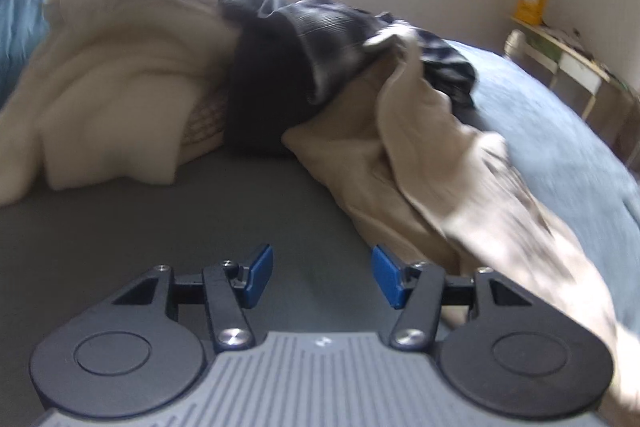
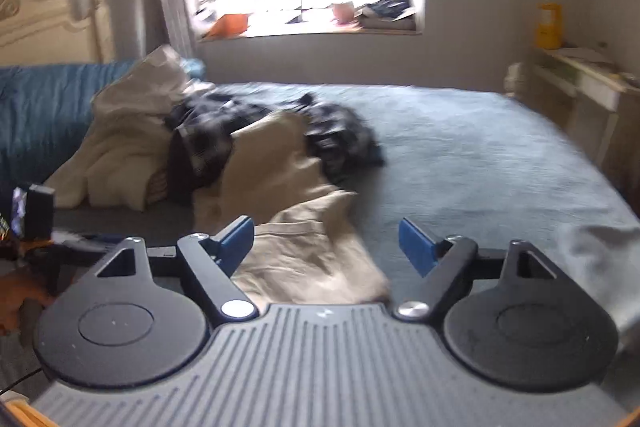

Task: Fold clothes
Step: 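Pull the beige trousers out of the pile with both grippers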

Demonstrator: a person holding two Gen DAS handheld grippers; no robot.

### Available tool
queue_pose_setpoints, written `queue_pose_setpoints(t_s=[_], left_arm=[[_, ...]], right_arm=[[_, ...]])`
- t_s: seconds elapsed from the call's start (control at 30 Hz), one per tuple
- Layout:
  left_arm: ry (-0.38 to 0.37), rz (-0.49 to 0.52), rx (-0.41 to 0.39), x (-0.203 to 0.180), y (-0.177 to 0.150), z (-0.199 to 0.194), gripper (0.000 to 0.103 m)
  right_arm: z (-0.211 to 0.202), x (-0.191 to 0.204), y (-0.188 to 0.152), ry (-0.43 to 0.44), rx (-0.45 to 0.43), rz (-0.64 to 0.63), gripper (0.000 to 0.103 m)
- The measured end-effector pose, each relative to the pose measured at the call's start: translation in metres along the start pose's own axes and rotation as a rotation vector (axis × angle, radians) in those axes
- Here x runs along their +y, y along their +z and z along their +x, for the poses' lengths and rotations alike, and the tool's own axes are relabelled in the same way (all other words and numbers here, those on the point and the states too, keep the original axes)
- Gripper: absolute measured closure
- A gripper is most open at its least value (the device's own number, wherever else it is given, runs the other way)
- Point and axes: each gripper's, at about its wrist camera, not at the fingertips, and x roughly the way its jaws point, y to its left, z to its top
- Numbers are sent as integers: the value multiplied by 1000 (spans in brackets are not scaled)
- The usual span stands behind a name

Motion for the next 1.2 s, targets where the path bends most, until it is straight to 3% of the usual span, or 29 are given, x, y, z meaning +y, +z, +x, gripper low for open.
queue_pose_setpoints(t_s=[0.13, 0.27, 0.4, 0.5, 0.53, 0.57, 0.67, 0.7, 0.87, 0.93, 1.0, 1.2], left_arm=[[-35, -75, 24, 16, 19, 47, 46], [-79, -148, 52, 30, 31, 79, 47], [-147, -187, 58, 34, 40, 100, 47], [-166, -197, 65, 32, 45, 111, 47], [-171, -202, 70, 30, 46, 113, 47], [-185, -207, 75, 27, 47, 115, 47], [-181, -208, 78, 19, 48, 117, 58], [-170, -206, 82, 17, 49, 118, 58], [-134, -249, 94, 8, 51, 118, 59], [-102, -238, 88, 0, 51, 116, 65], [-67, -222, 76, -7, 53, 112, 78], [-32, -204, 10, -17, 57, 78, 82]], right_arm=[[101, 46, 10, 129, 93, -100, 20], [196, 90, 7, 136, 185, -256, 20], [260, 102, 6, 156, 280, -248, 20], [287, 99, -1, 120, 354, -242, 23], [291, 95, -2, 122, 362, -223, 32], [286, 91, 0, 123, 349, -200, 53], [260, 82, 5, 85, 291, -159, 89], [248, 78, 7, 53, 265, -156, 93], [186, 38, 12, -99, 167, -56, 95], [162, 20, 14, -134, 135, -2, 96], [136, 4, 15, -162, 100, 46, 96], [46, -36, 15, -210, 31, 172, 96]])
